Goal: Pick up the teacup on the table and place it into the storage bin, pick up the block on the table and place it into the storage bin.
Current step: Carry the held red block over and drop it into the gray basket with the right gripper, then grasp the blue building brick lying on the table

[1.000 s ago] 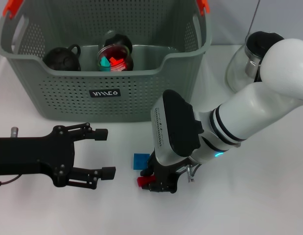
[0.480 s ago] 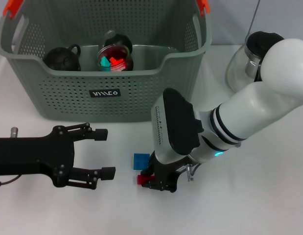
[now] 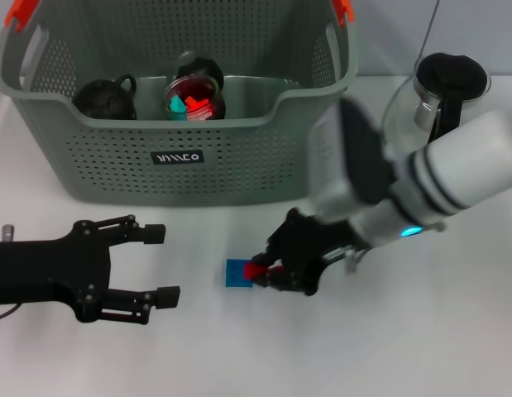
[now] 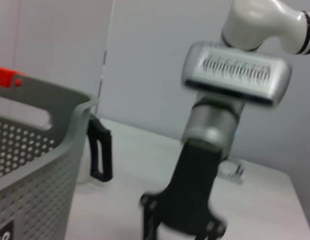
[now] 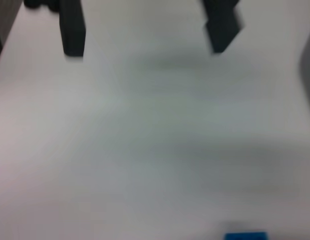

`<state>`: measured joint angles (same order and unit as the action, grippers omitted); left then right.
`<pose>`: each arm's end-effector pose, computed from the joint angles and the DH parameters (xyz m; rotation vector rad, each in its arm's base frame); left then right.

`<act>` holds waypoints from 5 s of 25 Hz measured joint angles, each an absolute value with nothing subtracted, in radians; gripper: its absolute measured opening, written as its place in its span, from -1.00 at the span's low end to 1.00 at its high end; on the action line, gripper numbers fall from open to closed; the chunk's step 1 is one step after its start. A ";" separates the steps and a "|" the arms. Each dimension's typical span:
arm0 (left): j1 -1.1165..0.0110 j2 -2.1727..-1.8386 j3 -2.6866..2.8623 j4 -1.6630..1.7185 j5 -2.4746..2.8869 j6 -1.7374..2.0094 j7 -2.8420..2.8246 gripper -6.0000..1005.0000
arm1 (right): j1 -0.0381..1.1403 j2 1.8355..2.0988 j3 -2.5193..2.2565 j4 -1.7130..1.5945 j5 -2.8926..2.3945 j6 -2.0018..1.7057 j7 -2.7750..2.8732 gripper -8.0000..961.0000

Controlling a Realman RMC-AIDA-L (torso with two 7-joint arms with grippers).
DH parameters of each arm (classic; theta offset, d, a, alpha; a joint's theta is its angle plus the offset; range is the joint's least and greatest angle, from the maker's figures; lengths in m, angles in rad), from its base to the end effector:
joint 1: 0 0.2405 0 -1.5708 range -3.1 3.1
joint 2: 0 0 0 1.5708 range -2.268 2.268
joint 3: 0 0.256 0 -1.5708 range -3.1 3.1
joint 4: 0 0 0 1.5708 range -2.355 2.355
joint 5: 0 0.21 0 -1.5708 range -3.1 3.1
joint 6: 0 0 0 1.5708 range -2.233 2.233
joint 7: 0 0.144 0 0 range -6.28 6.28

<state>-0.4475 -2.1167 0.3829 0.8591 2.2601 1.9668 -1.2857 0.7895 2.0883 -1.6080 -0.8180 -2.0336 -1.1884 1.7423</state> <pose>-0.2820 0.2665 0.0382 -2.8394 -0.5165 -0.7461 0.1456 0.3557 -0.1056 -3.1147 0.0329 -0.1274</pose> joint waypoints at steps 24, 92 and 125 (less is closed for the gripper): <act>-0.469 -2.108 0.365 0.859 2.281 1.948 -1.271 0.86 | 1.145 2.055 -1.015 -0.768 -2.173 -1.109 2.186 -0.54; -0.477 -2.106 0.367 0.867 2.345 1.950 -1.262 0.86 | 1.067 2.116 -1.841 -0.847 -2.313 -1.235 2.381 0.94; -0.472 -2.109 0.367 0.865 2.345 1.949 -1.256 0.86 | 1.060 2.124 -2.052 -0.728 -2.161 -0.944 2.360 0.66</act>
